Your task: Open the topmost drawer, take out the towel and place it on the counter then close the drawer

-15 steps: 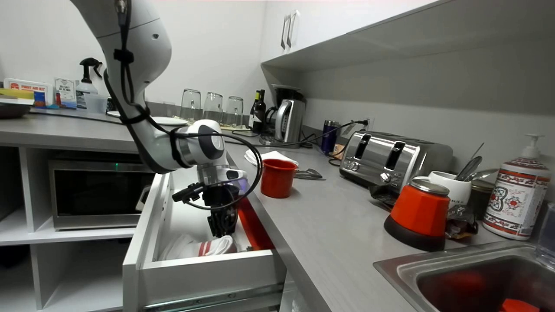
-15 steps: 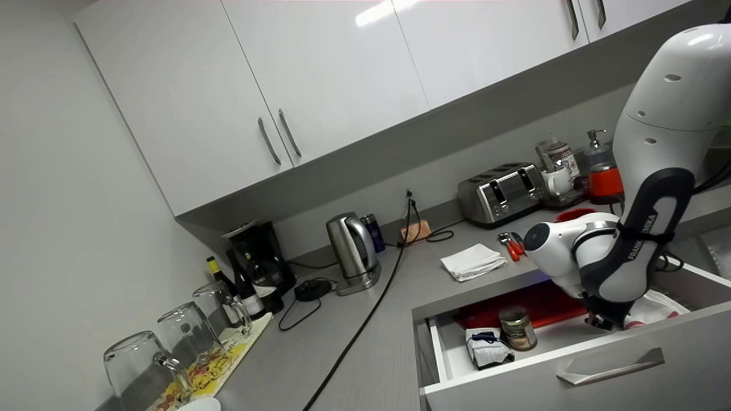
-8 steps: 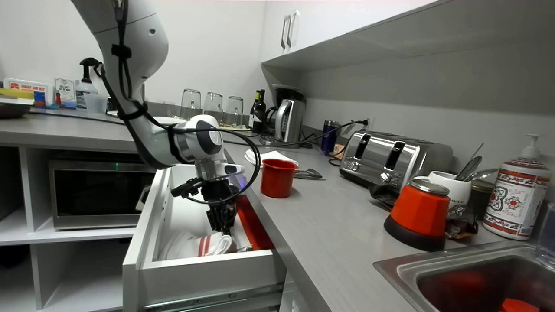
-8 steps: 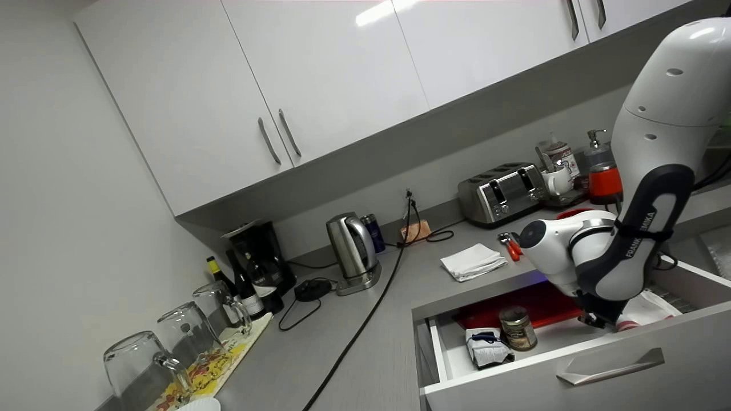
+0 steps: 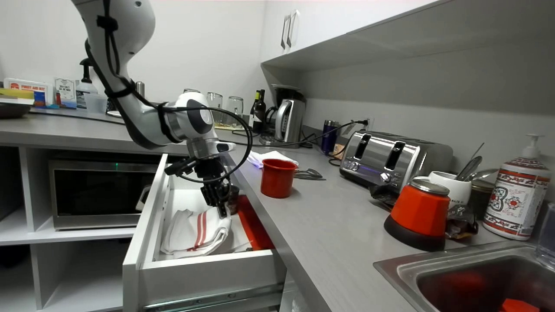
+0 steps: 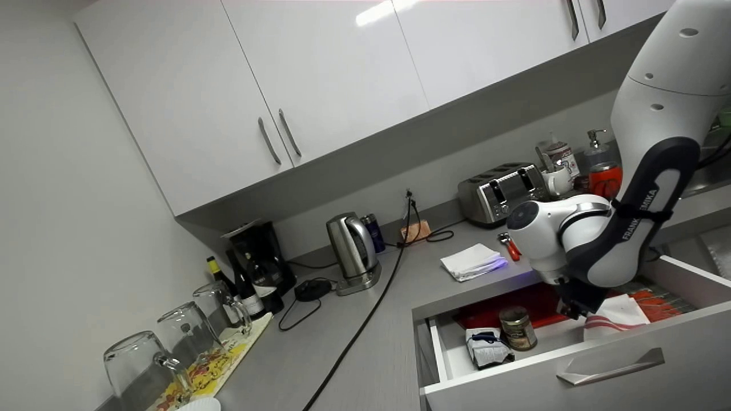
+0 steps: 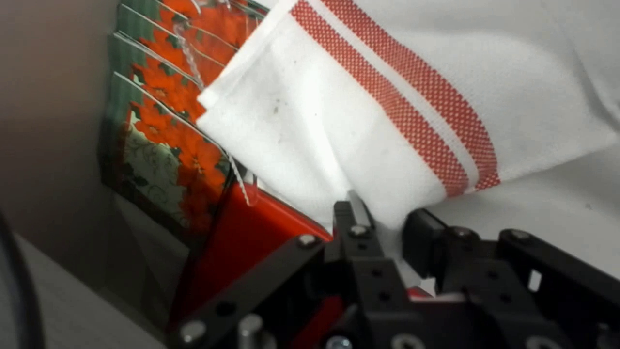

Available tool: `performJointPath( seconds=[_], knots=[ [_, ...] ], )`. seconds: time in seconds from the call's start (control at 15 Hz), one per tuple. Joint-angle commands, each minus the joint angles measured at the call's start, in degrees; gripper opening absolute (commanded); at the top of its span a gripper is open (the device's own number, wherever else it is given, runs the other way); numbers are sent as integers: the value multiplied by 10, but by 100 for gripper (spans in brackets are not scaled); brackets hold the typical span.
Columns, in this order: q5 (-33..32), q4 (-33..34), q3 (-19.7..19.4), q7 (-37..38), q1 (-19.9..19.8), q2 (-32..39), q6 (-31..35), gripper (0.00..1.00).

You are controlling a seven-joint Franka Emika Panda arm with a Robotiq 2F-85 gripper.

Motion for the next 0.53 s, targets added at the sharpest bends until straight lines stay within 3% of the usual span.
performJointPath(
  seconds=[0.0,0.47],
  knots=[
    [-18,-53,-10,10,22,-53,27,4],
    [-56,-110,-18,19,47,-129,68,4]
  ],
)
